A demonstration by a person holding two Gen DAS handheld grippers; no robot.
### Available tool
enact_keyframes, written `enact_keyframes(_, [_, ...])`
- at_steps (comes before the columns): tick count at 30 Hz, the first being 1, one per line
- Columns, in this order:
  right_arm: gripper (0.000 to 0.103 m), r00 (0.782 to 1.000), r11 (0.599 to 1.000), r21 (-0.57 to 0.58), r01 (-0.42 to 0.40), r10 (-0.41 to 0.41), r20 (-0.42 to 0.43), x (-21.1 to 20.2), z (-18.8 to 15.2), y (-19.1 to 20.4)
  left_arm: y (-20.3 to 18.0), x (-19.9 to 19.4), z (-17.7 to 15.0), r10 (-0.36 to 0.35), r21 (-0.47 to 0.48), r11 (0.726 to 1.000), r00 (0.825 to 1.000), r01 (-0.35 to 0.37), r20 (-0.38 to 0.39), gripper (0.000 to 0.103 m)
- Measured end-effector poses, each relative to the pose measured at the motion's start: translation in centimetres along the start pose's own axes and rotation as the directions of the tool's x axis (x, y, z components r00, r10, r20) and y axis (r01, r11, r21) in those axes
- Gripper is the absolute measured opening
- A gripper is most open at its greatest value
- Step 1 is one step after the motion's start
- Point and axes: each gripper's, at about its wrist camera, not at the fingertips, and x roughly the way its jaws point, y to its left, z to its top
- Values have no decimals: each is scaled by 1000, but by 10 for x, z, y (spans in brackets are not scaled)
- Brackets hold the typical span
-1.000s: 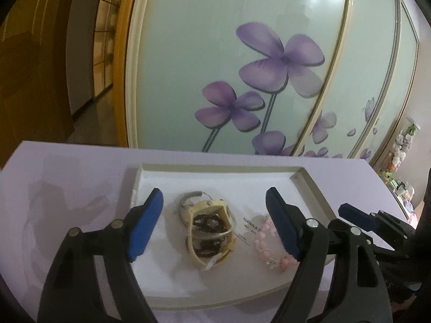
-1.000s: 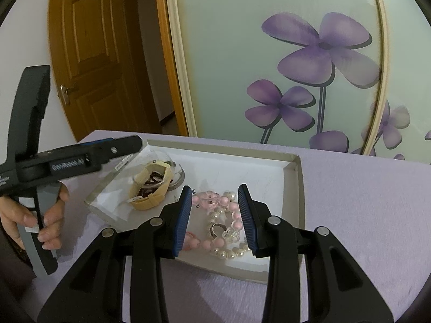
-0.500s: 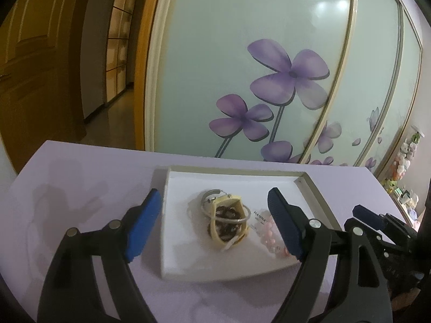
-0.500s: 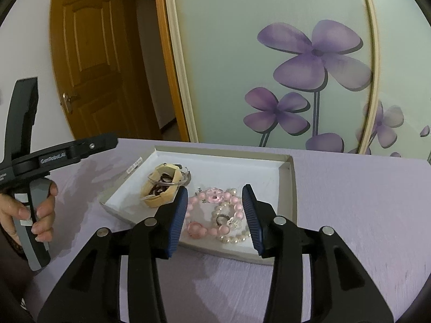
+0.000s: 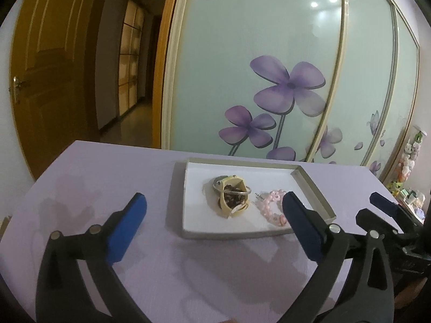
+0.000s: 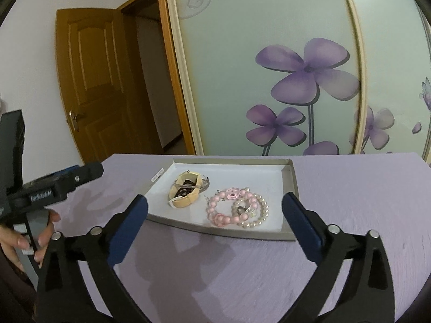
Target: Organize jewelry
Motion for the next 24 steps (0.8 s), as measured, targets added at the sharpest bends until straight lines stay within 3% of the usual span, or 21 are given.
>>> enact_keyframes(8, [102,995,996,-16,93,-92,34,-17,-11,13,-1,-16,-16,27,-5,1000,1000,-27,-6,101])
enact_keyframes(17, [102,995,995,1,103,-103,1,-19,-27,18,-7,-32,-38,90,34,995,996,-90,26,101])
enact_keyframes(24, [102,993,993,12,114,-114,1,-20,-35,22,-11,-34,-45,97,47,994,995,-99,32,101])
